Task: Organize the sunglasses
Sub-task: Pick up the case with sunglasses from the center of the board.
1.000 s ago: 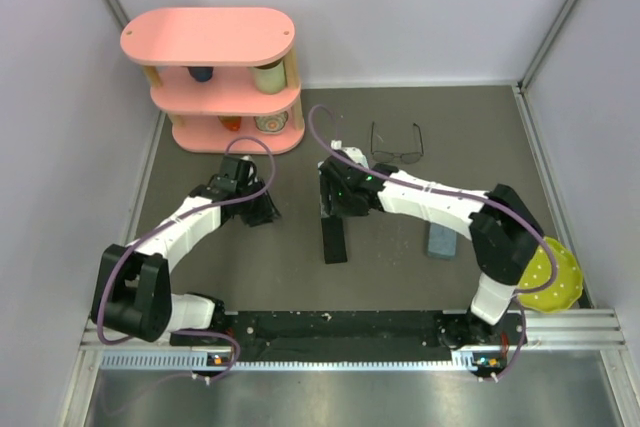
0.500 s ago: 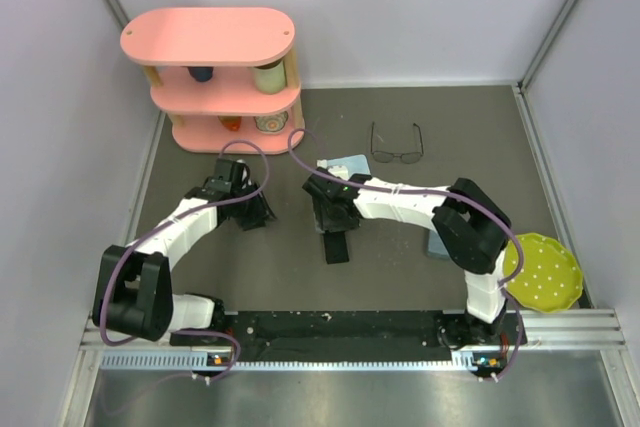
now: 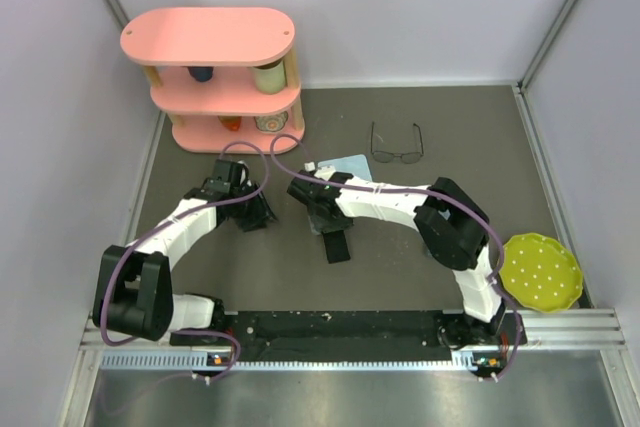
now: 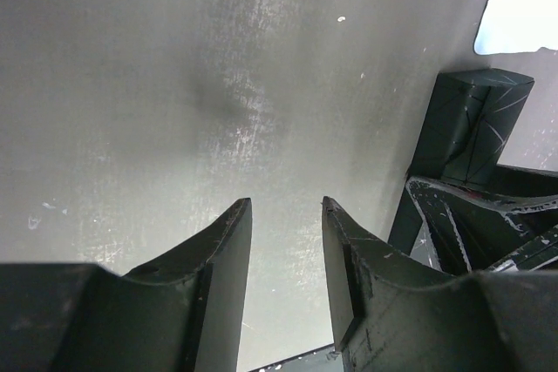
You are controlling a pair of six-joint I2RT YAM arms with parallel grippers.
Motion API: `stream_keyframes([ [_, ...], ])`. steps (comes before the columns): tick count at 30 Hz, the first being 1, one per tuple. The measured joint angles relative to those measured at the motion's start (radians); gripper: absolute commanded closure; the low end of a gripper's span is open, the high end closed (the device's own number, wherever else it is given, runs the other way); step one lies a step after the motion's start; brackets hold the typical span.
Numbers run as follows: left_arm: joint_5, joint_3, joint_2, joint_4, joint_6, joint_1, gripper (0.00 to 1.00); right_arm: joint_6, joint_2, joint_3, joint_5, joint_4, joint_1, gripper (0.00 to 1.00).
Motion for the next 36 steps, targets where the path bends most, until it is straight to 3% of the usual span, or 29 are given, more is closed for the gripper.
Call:
stream_keyframes([
  [3, 0.005, 0.0, 0.0, 0.0, 0.0, 0.002, 0.57, -0.003, 0.013, 0.018, 0.018, -0.019, 0.006, 0.5],
  [6, 0.004, 0.0, 0.0, -0.003, 0.0, 0.004, 0.57, 0.0, 0.021, 0.028, 0.028, -0.031, 0.01, 0.71],
  [7, 0.003, 0.0, 0.0, -0.006, 0.0, 0.005, 0.57, 0.002, 0.022, 0.028, 0.03, -0.031, 0.01, 0.86],
  [10, -0.001, 0.0, 0.0, -0.013, -0.002, 0.007, 0.57, 0.009, 0.026, 0.034, 0.039, -0.038, 0.013, 1.0],
  [18, 0.005, -0.008, 0.006, -0.013, -0.005, 0.011, 0.57, 0.019, 0.008, 0.016, 0.091, -0.039, 0.013, 1.0],
  [25, -0.039, 0.014, 0.012, -0.054, -0.024, 0.013, 0.54, -0.129, -0.01, 0.016, 0.118, -0.039, -0.053, 1.0],
  [36, -0.138, 0.076, -0.04, -0.136, -0.019, 0.109, 0.53, -0.205, 0.169, 0.396, 0.006, 0.077, -0.083, 1.0],
])
